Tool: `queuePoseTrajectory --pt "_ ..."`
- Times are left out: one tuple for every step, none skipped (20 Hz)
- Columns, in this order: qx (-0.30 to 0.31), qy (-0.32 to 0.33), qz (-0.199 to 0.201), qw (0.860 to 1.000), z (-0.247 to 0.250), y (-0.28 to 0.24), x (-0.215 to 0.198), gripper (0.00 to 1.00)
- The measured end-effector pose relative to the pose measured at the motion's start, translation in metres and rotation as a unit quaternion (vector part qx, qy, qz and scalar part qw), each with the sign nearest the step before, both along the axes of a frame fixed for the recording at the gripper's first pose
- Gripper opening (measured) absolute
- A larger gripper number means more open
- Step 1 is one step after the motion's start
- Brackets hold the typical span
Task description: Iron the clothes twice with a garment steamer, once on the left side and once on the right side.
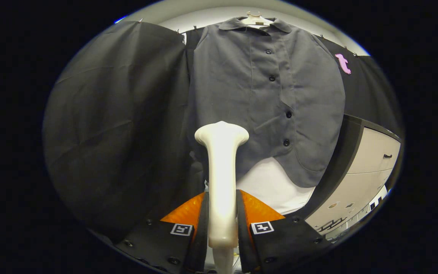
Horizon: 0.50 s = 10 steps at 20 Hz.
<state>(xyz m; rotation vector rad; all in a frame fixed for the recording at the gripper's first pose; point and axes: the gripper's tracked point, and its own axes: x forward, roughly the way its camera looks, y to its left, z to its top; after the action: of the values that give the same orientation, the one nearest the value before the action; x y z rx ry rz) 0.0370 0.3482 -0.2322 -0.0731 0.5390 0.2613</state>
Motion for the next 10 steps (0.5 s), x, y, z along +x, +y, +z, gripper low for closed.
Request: queuePoseTrajectory --pt "0.000 0.000 0.000 1.000 0.001 0.000 0.000 0.42" --pt "-0.002 -0.005 0.001 1.000 0.003 0.000 0.001 0.42" --pt "-0.005 -0.012 0.003 1.000 0.007 0.000 0.000 0.42" --pt "-0.008 -0.019 0.006 1.000 0.012 -0.001 0.001 0.42" --pt "-0.009 -0.026 0.007 1.000 0.017 -0.002 0.001 0.42" --pt "-0.007 -0.030 0.007 1.000 0.026 -0.003 -0.001 0.42" --pt "0.002 -0.038 0.006 0.999 0.036 -0.004 -0.002 0.42" --pt "0.010 -0.050 0.007 0.999 0.050 -0.005 -0.003 0.42" --pt "0.015 -0.066 0.009 0.998 0.069 -0.009 -0.004 0.42" --pt "0.019 -0.081 0.007 0.996 0.087 -0.013 -0.004 0.42"
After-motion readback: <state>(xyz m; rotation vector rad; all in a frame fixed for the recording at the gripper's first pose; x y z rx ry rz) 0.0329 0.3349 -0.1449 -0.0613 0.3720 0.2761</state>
